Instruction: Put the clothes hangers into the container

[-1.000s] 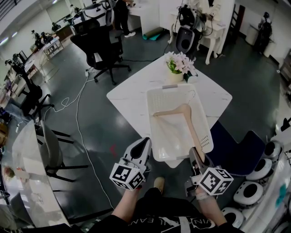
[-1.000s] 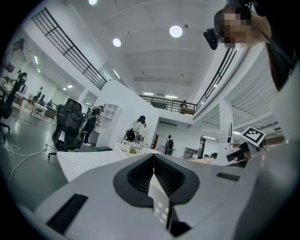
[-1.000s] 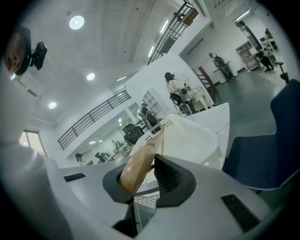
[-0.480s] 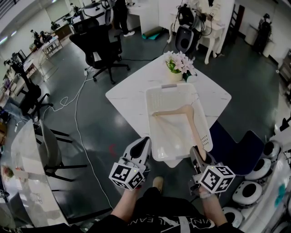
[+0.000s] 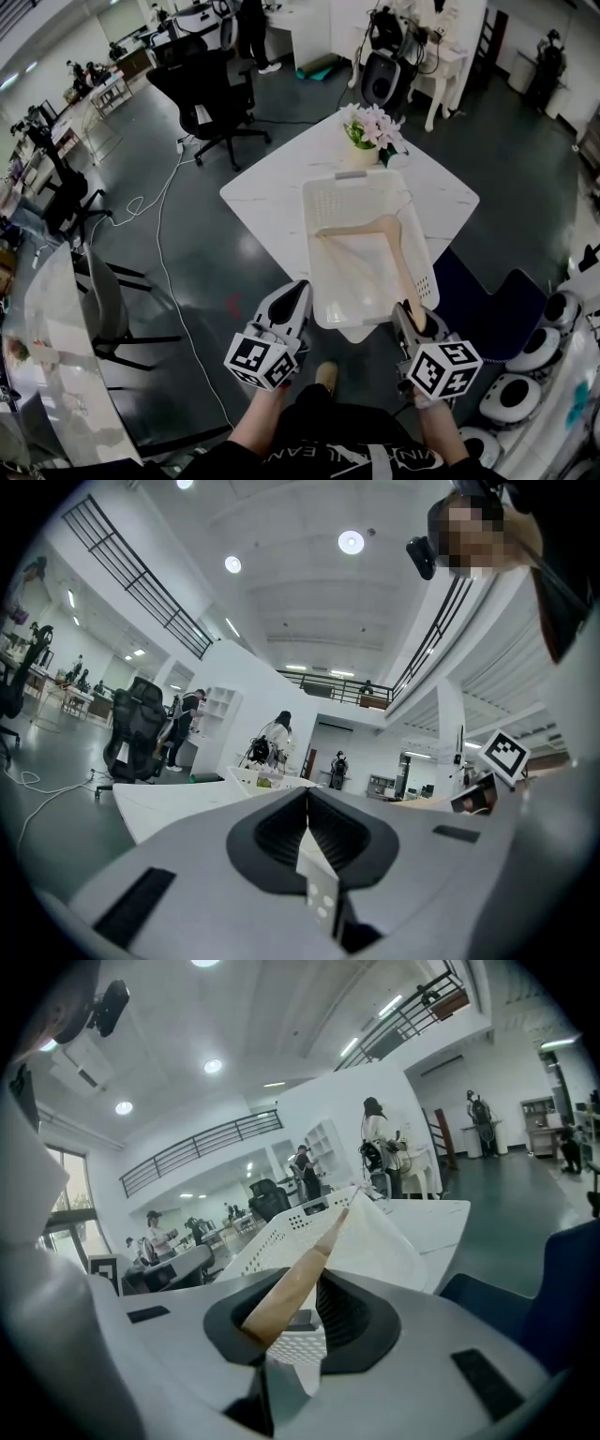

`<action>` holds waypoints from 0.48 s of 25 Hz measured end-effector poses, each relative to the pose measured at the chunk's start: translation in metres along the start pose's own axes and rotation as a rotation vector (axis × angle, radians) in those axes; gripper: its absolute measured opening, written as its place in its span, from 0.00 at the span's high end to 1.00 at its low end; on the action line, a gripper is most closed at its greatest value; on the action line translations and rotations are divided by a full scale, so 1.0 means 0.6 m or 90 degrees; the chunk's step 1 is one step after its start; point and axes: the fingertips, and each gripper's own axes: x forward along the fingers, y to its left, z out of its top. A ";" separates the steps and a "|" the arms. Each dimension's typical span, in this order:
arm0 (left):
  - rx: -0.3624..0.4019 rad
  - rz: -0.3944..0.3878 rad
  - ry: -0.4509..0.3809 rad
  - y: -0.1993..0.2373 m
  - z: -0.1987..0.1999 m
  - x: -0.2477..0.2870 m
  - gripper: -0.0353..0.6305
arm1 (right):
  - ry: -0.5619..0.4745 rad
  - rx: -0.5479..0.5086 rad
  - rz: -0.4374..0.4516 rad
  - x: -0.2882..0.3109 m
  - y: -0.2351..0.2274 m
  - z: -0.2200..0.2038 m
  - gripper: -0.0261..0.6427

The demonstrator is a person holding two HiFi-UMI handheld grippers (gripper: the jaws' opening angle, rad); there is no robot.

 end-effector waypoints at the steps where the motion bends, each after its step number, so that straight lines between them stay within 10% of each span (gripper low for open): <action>1: 0.000 0.000 0.000 -0.001 0.000 -0.001 0.93 | 0.001 -0.005 0.000 -0.001 0.000 -0.001 0.86; 12: 0.000 0.002 0.002 -0.008 -0.001 -0.009 0.93 | 0.004 -0.032 -0.004 -0.017 -0.003 -0.008 0.82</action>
